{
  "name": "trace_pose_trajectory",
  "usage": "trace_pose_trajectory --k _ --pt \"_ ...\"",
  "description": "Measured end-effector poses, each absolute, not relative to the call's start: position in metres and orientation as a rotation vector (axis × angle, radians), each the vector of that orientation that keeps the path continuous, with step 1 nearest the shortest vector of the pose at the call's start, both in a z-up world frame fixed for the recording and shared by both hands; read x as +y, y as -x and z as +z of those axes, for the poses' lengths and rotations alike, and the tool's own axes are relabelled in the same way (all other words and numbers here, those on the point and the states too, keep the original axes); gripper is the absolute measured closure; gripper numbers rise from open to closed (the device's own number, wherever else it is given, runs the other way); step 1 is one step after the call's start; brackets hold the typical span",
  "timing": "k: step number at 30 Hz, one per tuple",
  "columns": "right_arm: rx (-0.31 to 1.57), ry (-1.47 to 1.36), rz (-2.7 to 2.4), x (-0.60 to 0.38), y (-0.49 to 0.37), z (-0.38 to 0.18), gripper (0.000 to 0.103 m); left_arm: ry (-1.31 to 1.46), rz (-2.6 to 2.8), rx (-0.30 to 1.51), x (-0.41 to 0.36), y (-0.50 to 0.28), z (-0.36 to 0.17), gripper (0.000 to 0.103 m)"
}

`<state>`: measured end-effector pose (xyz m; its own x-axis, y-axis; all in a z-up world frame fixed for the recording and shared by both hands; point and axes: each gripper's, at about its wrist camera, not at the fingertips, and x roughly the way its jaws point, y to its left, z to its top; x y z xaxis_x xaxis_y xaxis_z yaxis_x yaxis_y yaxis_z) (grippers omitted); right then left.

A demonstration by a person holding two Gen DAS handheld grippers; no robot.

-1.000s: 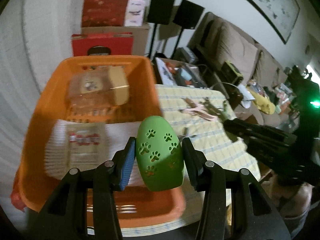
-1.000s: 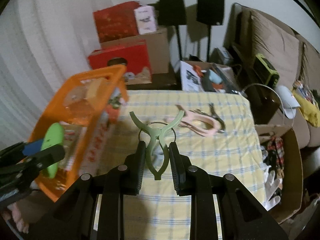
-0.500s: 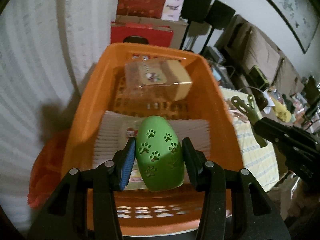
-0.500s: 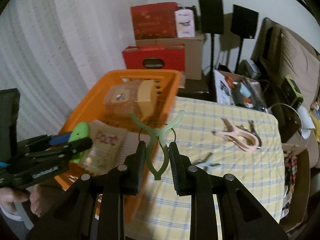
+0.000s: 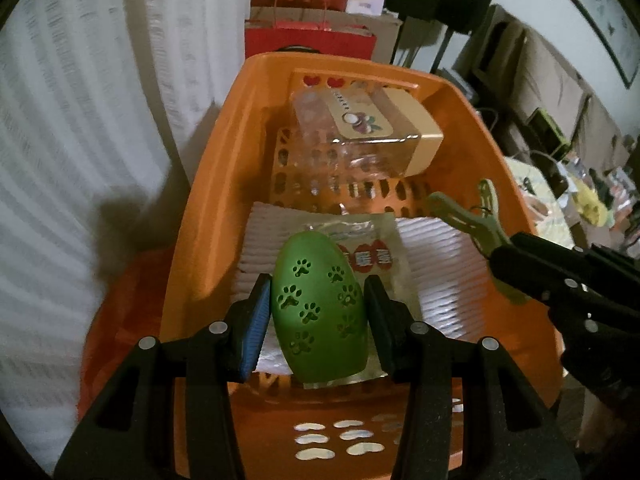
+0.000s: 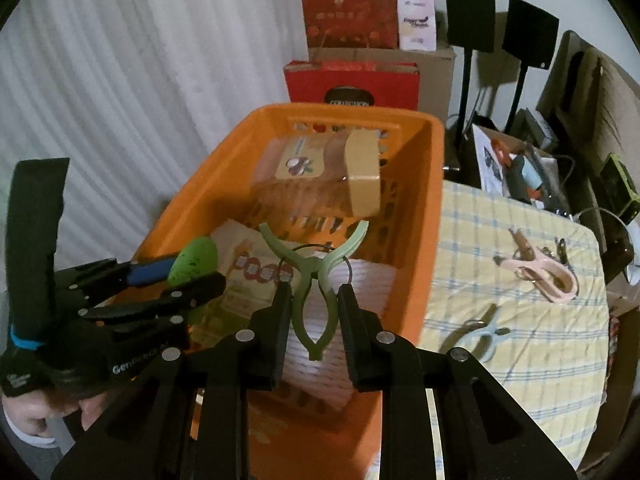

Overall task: Organize objects
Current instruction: 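Carry egg and clothespin into the basket and open both grippers, then move both grippers back to the table toward the light blue clothespin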

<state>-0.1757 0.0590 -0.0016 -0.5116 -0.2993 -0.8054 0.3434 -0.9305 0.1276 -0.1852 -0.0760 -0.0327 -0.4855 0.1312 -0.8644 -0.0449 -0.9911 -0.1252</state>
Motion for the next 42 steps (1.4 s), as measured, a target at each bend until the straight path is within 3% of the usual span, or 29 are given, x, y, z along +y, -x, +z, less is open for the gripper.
trace_pose_trajectory --k 13,16,20,25,27,36,42 --pt "0.192 -1.362 -2.478 0.044 0.189 -0.031 0.079 1.551 2.663 -0.036 -0.075 0.187 -0.039 0.059" --pt "0.192 -1.366 -2.479 0.045 0.19 -0.034 0.079 1.544 2.646 -0.062 -0.077 0.186 -0.036 0.046" --pt "0.163 -1.358 -2.48 0.049 0.187 -0.029 0.07 1.545 2.633 -0.098 -0.081 0.186 -0.033 0.045" --pt "0.115 -1.307 -2.499 0.06 0.18 -0.01 0.07 1.504 2.648 -0.163 -0.088 0.178 -0.019 0.044" --pt "0.099 -1.284 -2.507 0.066 0.176 -0.001 0.069 1.476 2.66 -0.173 -0.089 0.173 -0.011 0.037" --pt "0.088 -1.214 -2.573 0.093 0.16 0.025 0.06 1.36 2.68 -0.195 -0.082 0.157 0.016 0.021" --pt "0.105 -1.209 -2.614 0.111 0.152 0.028 0.037 1.332 2.681 -0.178 -0.069 0.149 0.022 0.02"
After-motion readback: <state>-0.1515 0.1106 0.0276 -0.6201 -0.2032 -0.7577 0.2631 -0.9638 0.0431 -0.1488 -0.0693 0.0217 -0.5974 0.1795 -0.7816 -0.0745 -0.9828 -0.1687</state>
